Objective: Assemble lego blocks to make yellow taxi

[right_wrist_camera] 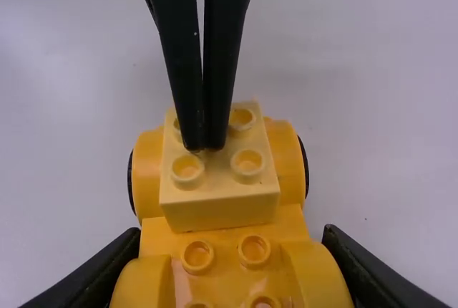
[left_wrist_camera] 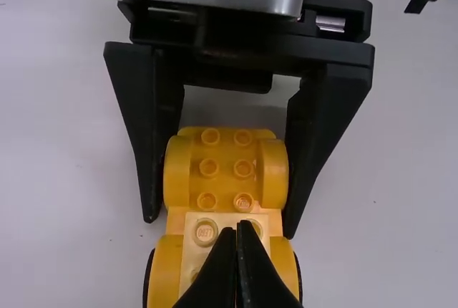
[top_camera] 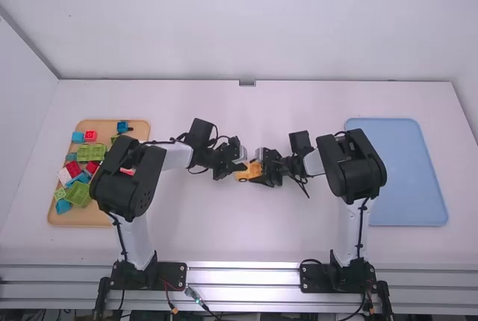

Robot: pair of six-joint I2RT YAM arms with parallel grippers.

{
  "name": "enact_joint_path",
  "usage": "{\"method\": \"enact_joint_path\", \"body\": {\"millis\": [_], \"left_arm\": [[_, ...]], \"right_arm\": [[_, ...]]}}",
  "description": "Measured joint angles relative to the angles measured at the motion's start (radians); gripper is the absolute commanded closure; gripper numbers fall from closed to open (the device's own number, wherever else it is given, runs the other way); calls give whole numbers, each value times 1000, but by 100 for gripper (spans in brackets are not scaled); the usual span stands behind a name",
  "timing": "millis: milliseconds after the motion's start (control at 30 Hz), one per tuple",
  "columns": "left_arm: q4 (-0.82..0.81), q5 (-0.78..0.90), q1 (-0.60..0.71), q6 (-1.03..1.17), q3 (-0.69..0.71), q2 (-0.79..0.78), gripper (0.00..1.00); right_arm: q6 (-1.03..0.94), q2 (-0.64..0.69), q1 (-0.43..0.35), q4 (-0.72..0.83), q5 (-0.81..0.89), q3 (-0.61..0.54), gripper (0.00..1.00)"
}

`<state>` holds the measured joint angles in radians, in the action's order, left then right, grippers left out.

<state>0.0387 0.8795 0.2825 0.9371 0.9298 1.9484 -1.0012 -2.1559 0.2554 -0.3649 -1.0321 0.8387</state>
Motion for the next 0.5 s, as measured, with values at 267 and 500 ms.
{"method": "enact_joint_path", "body": {"millis": [267, 500], "left_arm": [[-181, -69, 0, 6, 62, -30, 98], [-407, -208, -1, 6, 175, -111, 98]], "right_arm": [[0, 0, 2, 1, -6, 2, 42], [4, 0, -1, 2, -4, 2, 42]]}}
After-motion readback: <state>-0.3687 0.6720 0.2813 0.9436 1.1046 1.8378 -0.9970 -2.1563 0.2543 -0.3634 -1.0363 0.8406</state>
